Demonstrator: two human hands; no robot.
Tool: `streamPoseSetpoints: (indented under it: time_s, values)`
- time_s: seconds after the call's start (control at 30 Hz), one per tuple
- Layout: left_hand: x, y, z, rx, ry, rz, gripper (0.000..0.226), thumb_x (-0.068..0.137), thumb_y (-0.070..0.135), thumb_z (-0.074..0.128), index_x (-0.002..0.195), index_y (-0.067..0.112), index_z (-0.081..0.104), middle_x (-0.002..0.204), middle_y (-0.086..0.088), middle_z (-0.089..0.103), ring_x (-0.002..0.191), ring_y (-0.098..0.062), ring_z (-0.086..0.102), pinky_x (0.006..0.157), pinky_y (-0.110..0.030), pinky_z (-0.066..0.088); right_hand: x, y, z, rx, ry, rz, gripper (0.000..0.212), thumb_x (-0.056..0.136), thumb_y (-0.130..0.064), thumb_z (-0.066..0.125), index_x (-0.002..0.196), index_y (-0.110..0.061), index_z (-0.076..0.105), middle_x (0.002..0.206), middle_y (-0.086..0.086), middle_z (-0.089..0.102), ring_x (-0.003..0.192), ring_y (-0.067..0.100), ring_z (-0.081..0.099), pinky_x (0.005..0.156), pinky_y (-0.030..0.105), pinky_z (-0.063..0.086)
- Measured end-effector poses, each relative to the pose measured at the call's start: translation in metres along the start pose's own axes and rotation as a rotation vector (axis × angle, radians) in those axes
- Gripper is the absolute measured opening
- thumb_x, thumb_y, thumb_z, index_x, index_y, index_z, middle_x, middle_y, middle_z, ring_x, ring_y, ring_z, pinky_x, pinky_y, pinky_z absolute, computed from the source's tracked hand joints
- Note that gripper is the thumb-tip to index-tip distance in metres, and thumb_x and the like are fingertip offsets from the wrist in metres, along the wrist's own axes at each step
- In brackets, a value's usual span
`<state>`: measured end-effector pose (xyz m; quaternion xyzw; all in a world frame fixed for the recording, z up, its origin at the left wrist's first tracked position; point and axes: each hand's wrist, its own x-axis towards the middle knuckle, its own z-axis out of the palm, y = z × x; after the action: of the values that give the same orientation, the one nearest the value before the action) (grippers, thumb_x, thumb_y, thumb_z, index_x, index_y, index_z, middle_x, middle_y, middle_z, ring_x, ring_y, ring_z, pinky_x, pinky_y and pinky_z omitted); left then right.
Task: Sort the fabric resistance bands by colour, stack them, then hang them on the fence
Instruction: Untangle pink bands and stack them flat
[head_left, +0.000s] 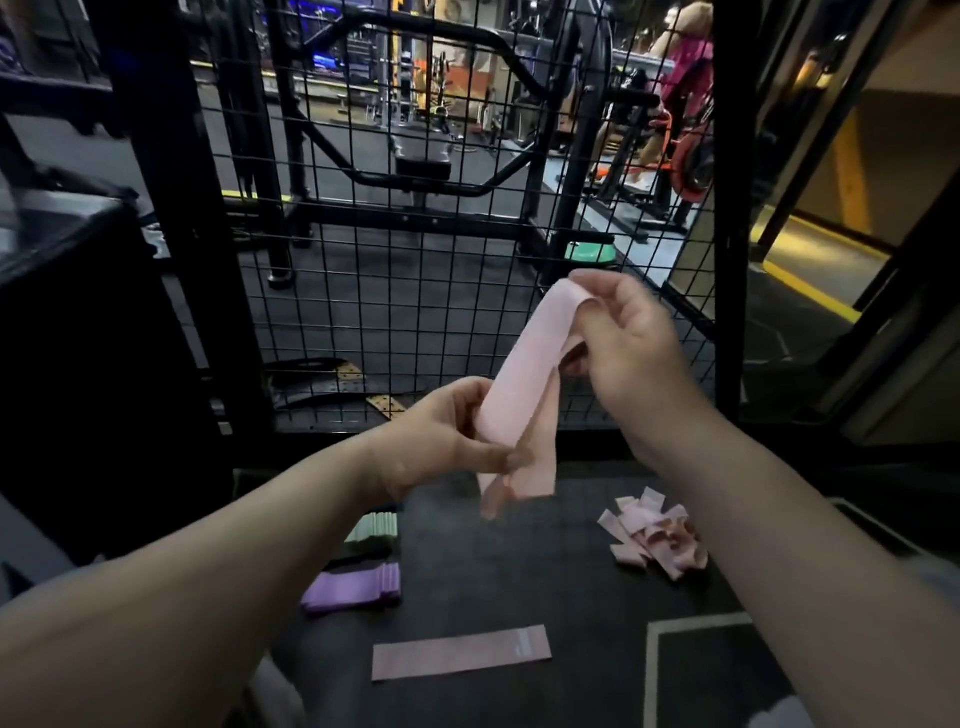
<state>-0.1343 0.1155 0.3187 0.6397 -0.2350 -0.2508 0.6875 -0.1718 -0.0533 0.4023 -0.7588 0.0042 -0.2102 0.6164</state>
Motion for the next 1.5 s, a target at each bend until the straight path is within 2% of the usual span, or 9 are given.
streamPoseSetpoints:
  time_s: [0.23, 0.4, 0.6, 0.73, 0.83, 1.0, 1.17, 1.3, 1.5]
  values:
    - [0.001, -0.01, 0.003, 0.261, 0.126, -0.112, 0.047, 0.063, 0.01, 0.062, 0.11, 0.009, 0.06, 0.086, -0.001, 0.062, 0.079, -0.016, 0.057, 0.069, -0.031, 0.047, 0.006, -0.002, -0.022, 0.08, 0.107, 0.125, 0.02, 0.099, -0.017, 0.049, 0.116, -0.015, 0.06, 0.091, 0.0, 0.066, 0.08, 0.012, 0.063, 0.067, 0.027, 0.052]
    - [0.008, -0.009, 0.002, 0.146, 0.299, -0.106, 0.015, 0.094, 0.011, 0.064, 0.105, 0.003, 0.058, 0.091, -0.013, 0.074, 0.062, -0.011, 0.064, 0.052, -0.02, 0.049, 0.002, 0.009, -0.046, -0.076, 0.04, 0.243, 0.02, 0.093, -0.014, 0.052, 0.11, -0.02, 0.061, 0.075, -0.003, 0.073, 0.073, 0.013, 0.069, 0.062, 0.03, 0.05]
    - [0.009, -0.005, -0.01, 0.104, 0.29, -0.153, 0.022, 0.096, 0.018, 0.062, 0.09, -0.002, 0.066, 0.073, -0.011, 0.065, 0.066, -0.023, 0.061, 0.065, -0.029, 0.054, -0.005, 0.025, -0.072, -0.313, -0.255, 0.486, 0.015, 0.088, -0.023, 0.065, 0.091, -0.013, 0.075, 0.082, 0.005, 0.074, 0.071, 0.015, 0.069, 0.06, 0.028, 0.055]
    - [0.013, 0.001, -0.017, -0.025, 0.346, -0.152, 0.016, 0.095, 0.014, 0.06, 0.082, 0.008, 0.066, 0.068, -0.009, 0.064, 0.054, -0.023, 0.06, 0.057, -0.028, 0.051, -0.007, 0.038, -0.086, -0.082, -0.364, 0.643, 0.017, 0.092, -0.026, 0.057, 0.089, -0.011, 0.063, 0.085, 0.009, 0.07, 0.092, 0.023, 0.066, 0.091, 0.04, 0.049]
    - [0.015, 0.002, -0.02, -0.087, 0.372, -0.195, 0.013, 0.093, 0.015, 0.057, 0.092, 0.006, 0.066, 0.07, -0.008, 0.063, 0.054, -0.02, 0.058, 0.051, -0.023, 0.045, -0.009, 0.044, -0.089, 0.108, -0.317, 0.692, 0.017, 0.095, -0.029, 0.054, 0.1, -0.013, 0.058, 0.08, 0.004, 0.064, 0.096, 0.026, 0.066, 0.089, 0.044, 0.054]
    - [0.012, -0.003, -0.025, 0.016, 0.241, -0.291, 0.023, 0.086, 0.03, 0.062, 0.094, 0.009, 0.067, 0.075, -0.013, 0.062, 0.059, -0.023, 0.058, 0.063, -0.031, 0.043, -0.012, 0.051, -0.085, 0.111, -0.251, 0.595, 0.012, 0.09, -0.014, 0.065, 0.081, -0.01, 0.058, 0.076, 0.01, 0.062, 0.076, 0.027, 0.066, 0.074, 0.045, 0.059]
    - [0.004, -0.005, -0.023, 0.339, 0.03, -0.282, 0.029, 0.074, 0.022, 0.086, 0.096, 0.01, 0.071, 0.088, -0.006, 0.071, 0.074, -0.017, 0.064, 0.071, -0.034, 0.051, -0.004, 0.049, -0.088, 0.139, -0.028, 0.431, 0.008, 0.091, -0.014, 0.062, 0.097, -0.009, 0.061, 0.082, 0.009, 0.067, 0.069, 0.021, 0.063, 0.059, 0.034, 0.056]
    - [0.006, -0.006, -0.029, 0.424, 0.093, -0.316, 0.041, 0.066, 0.023, 0.089, 0.096, 0.004, 0.069, 0.093, -0.012, 0.072, 0.082, -0.021, 0.067, 0.083, -0.043, 0.055, 0.0, 0.046, -0.093, 0.189, 0.04, 0.383, 0.016, 0.093, -0.013, 0.057, 0.077, -0.017, 0.056, 0.059, -0.003, 0.058, 0.057, 0.013, 0.053, 0.059, 0.032, 0.045]
    - [0.008, 0.001, -0.03, 0.122, 0.279, -0.38, 0.021, 0.09, 0.022, 0.068, 0.101, 0.004, 0.064, 0.075, -0.013, 0.062, 0.068, -0.027, 0.057, 0.067, -0.038, 0.045, -0.006, 0.054, -0.096, 0.148, 0.039, 0.42, 0.011, 0.09, -0.015, 0.064, 0.099, -0.012, 0.058, 0.09, 0.01, 0.065, 0.076, 0.022, 0.063, 0.065, 0.036, 0.054]
